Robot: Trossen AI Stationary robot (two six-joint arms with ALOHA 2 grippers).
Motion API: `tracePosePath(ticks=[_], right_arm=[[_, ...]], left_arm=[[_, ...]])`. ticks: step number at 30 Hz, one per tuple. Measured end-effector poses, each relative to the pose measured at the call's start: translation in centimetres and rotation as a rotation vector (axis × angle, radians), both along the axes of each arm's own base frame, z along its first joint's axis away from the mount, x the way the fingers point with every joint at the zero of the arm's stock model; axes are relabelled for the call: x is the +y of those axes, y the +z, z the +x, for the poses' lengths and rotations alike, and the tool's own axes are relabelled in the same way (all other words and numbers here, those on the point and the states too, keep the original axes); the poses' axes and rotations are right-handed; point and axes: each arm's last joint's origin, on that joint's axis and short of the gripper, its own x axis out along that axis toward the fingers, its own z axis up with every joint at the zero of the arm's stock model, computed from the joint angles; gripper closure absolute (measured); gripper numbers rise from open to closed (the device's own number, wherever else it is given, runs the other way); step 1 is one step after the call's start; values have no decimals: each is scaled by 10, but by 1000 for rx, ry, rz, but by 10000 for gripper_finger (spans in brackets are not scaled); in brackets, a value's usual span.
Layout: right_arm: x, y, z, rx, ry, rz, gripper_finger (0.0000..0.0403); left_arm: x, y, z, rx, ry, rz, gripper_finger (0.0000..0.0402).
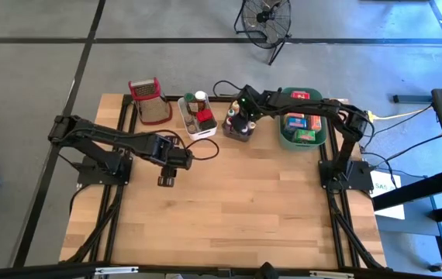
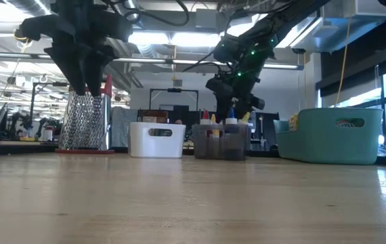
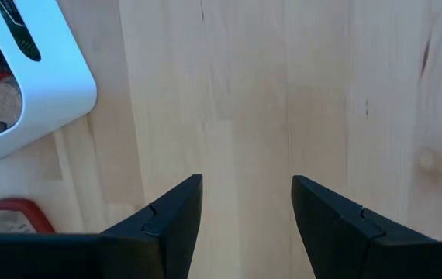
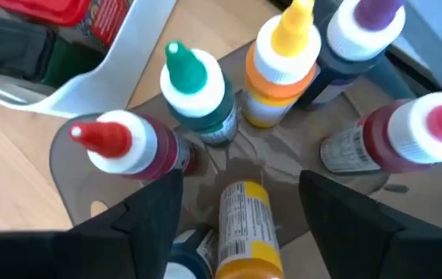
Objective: Pick & Place Kitchen Items
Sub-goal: Return to Home Position
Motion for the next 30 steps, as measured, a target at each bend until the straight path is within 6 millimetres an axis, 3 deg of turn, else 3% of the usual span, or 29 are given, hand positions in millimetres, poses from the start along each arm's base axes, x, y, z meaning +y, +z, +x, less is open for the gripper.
tracePosePath(ticks=[11, 17, 21, 30], right_arm=[[-3, 21, 7, -37, 63, -70, 137], [2, 65, 15, -22, 143, -103, 137], [14, 101, 17, 3, 214, -119, 137], [53, 160, -6, 182, 320, -40, 137]], left_arm=[[-1, 0, 0, 2, -4, -19, 208], [0, 8, -6, -34, -12, -19, 208], [1, 24, -17, -111, -9, -16, 208], [9, 75, -70, -411, 40, 45, 208]])
